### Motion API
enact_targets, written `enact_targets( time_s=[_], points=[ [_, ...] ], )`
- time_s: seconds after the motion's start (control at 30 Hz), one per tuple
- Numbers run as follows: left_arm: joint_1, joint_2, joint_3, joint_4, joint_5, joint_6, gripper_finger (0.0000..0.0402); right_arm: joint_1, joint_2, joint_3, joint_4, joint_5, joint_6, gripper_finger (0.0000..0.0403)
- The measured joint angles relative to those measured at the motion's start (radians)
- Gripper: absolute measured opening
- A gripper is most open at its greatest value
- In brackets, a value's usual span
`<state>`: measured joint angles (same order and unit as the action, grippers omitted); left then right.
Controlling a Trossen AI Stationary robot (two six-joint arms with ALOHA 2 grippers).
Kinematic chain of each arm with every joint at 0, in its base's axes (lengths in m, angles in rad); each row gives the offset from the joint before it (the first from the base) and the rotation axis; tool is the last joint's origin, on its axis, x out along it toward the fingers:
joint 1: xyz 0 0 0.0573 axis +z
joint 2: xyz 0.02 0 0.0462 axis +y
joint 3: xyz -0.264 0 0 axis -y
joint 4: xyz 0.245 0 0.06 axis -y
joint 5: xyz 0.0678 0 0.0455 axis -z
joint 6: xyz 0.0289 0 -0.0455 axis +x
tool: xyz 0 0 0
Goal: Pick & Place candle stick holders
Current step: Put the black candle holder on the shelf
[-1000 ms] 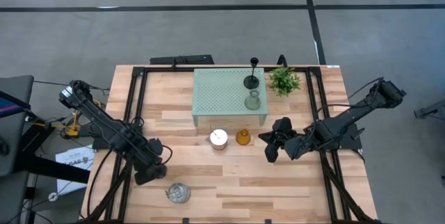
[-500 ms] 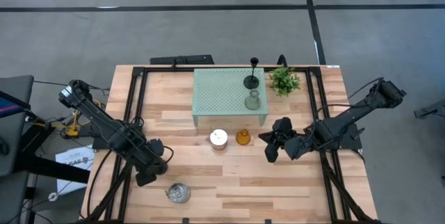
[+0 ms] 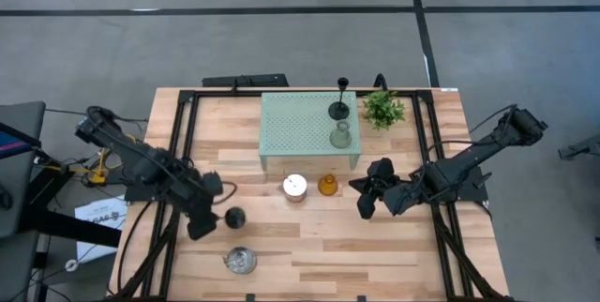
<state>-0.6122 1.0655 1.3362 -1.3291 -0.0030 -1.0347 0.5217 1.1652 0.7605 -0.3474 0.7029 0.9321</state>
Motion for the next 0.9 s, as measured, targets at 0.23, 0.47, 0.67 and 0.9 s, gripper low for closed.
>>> enact_targets(
  time_s=[0.23,0.47,0.67,0.9],
  points=[
    [0.141,-0.010,0.117,-0.027,0.041,0.009,0.0004,0.000,0.000,0.000,-0.015,0.000,0.000,0.0001],
    [0.295,0.046,0.282,-0.044,0.058,0.125,0.0003,-0.001,0.000,0.000,-0.023,0.000,0.000,0.0001],
    [0.447,0.131,0.486,-0.097,0.083,0.257,0.0003,-0.001,0.000,0.000,-0.038,0.000,0.000,0.0001],
    [0.628,0.254,0.711,-0.232,0.150,0.402,0.0003,-0.001,0.000,0.000,-0.038,0.000,0.000,0.0001]
  ],
)
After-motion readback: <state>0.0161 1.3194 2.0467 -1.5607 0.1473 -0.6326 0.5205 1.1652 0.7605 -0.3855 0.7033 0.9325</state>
